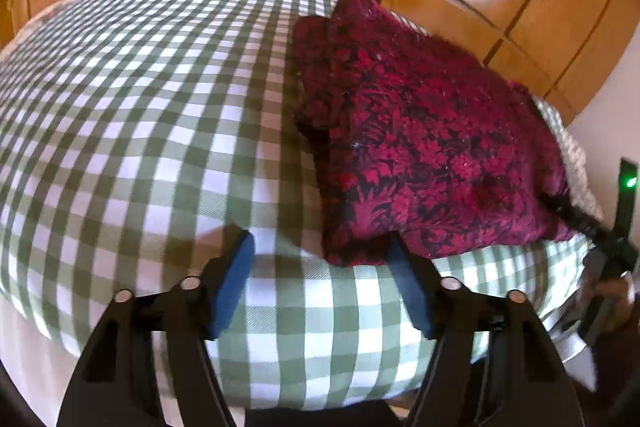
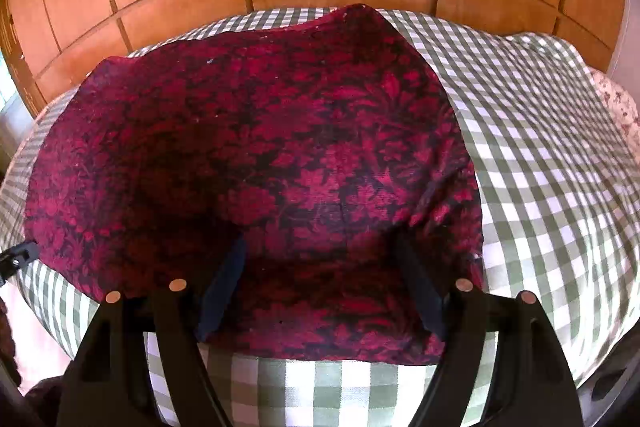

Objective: Fold small clothes

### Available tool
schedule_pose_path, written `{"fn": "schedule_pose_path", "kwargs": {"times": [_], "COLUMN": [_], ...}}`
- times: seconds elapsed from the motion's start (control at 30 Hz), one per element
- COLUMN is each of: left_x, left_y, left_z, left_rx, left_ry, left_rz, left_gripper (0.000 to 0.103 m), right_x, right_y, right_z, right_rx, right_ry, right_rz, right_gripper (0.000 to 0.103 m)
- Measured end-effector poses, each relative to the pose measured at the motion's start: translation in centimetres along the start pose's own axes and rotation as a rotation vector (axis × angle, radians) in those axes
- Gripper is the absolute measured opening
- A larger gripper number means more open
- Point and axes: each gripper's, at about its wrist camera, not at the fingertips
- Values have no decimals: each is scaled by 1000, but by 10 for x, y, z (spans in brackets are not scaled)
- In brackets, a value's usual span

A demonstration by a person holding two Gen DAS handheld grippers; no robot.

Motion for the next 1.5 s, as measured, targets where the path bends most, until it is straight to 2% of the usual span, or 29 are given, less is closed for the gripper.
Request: {"fn": "schedule_pose_path", "kwargs": {"times": [0.07,0.17,0.27,0.43,0.53,0.63,0.73,0.83,0.87,1.03,1.13,1.2,1.27,1.33,1.5], "left_x": [9,8,-13,-56,-73,-80,-72,-54,-50,-50,-59,-69,-78,-83,-96], "left_y": [-8,-33,-54,-75,-89,-99,-105,-99,-96,-97,-101,-98,-93,-89,-78], "left_z": [16,31,27,-5,-28,-56,-80,-113,-116,-113,-99,-84,-69,-57,-41], "left_rx": [-44,-141,-194,-232,-238,-233,-205,-122,-126,-123,-144,-176,-206,-227,-242], "left_ry": [-3,5,39,75,96,59,24,8,14,10,-9,-38,-49,-39,-18], "left_rz": [45,53,8,-100,-134,-178,-173,-141,-137,-128,-144,-192,-216,-222,-241], "left_gripper": [64,64,64,64,64,64,64,64,64,64,64,66,72,73,73], "right_x": [0,3,6,3,-5,-17,-37,-44,-43,-41,-40,-42,-46,-56,-80], "right_y": [-4,-16,-37,-75,-91,-101,-102,-99,-97,-97,-99,-98,-94,-87,-56], "right_z": [0,10,19,-3,-29,-56,-79,-92,-95,-94,-75,-59,-37,-20,-12], "right_rx": [5,-14,-71,-103,-55,-4,52,59,56,39,16,-6,-59,-84,-18], "right_ry": [-5,-29,-61,-63,-71,-49,-67,-80,-78,-65,-68,-65,-45,-30,-59], "right_rz": [-9,-21,-34,-27,-45,-58,-123,-141,-131,-142,-130,-137,-151,-171,-257], "right_gripper": [77,79,79,79,79,79,78,78,78,79,80,87,98,99,99]}}
Point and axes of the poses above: each gripper's, at about its wrist camera, not at the fingertips, and z roughly against the way its jaws point, x to its left, y to its underside, and after that the axes turned 14 degrees about -x, right-handed
